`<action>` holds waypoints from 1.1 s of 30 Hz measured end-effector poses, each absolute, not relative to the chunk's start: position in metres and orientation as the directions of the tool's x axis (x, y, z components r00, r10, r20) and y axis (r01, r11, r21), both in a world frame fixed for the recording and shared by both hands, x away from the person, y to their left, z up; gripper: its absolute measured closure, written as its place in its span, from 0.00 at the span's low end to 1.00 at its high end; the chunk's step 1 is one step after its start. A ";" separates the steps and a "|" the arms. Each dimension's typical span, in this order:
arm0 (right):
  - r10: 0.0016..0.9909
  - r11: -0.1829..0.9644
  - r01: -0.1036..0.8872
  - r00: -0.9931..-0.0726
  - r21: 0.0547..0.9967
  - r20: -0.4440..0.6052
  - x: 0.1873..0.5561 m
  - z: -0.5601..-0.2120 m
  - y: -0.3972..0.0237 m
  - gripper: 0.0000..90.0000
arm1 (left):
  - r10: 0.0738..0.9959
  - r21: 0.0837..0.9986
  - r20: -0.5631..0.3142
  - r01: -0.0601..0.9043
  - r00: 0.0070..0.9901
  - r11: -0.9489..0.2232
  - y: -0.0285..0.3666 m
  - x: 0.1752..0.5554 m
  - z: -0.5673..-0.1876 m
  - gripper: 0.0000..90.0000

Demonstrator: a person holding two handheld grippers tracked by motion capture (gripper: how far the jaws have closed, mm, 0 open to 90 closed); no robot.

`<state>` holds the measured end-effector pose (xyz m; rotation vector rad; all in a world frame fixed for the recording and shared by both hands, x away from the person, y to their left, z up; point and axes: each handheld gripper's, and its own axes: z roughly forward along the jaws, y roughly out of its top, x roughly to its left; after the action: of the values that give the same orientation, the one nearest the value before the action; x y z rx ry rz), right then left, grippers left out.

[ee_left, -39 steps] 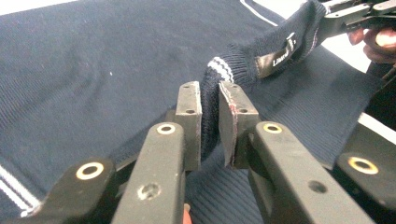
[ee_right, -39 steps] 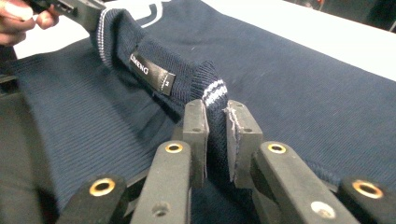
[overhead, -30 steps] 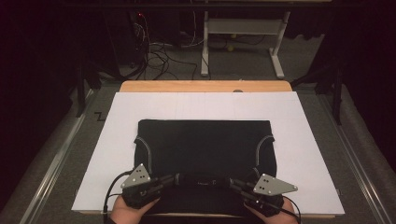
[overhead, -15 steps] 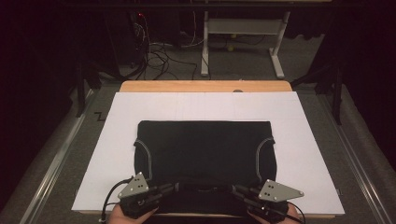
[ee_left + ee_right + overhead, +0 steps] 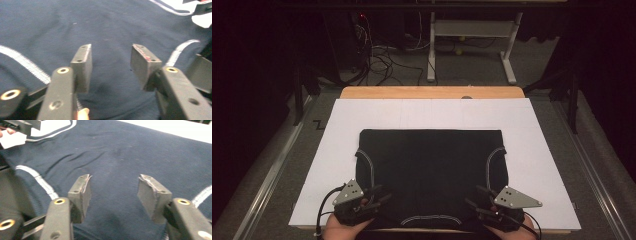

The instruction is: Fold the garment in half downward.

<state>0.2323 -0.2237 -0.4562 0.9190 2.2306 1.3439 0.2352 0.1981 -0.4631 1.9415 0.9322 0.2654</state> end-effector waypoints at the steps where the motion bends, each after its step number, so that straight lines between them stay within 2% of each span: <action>1: 0.709 0.322 0.344 -0.705 0.882 0.016 0.234 -0.457 -0.225 0.44 | 0.713 0.815 -0.179 0.508 0.678 -0.278 0.201 0.239 -0.465 0.48; 11: 0.796 0.277 0.386 -0.605 0.880 0.015 0.245 -0.460 -0.239 0.19 | 0.776 0.815 -0.170 0.529 0.607 -0.236 0.227 0.254 -0.467 0.26; 16: 0.820 0.249 0.396 -0.572 0.884 0.026 0.249 -0.460 -0.246 0.11 | 0.790 0.816 -0.182 0.538 0.585 -0.211 0.241 0.259 -0.465 0.16; 23: 0.849 0.219 0.415 -0.527 0.883 0.037 0.257 -0.462 -0.258 0.04 | 0.807 0.821 -0.202 0.545 0.556 -0.171 0.260 0.265 -0.464 0.10; 26: 0.855 0.214 0.427 -0.516 0.879 0.043 0.261 -0.463 -0.262 0.00 | 0.803 0.803 -0.230 0.573 0.550 -0.163 0.266 0.271 -0.468 0.00; 33: 0.864 0.220 0.437 -0.502 0.872 0.034 0.266 -0.465 -0.264 0.00 | 0.819 0.830 -0.184 0.533 0.543 -0.167 0.266 0.272 -0.465 0.00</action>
<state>0.2665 -0.2643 -0.4651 1.1983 2.0347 1.2201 0.2720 0.2664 -0.4654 1.8405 1.1119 0.3828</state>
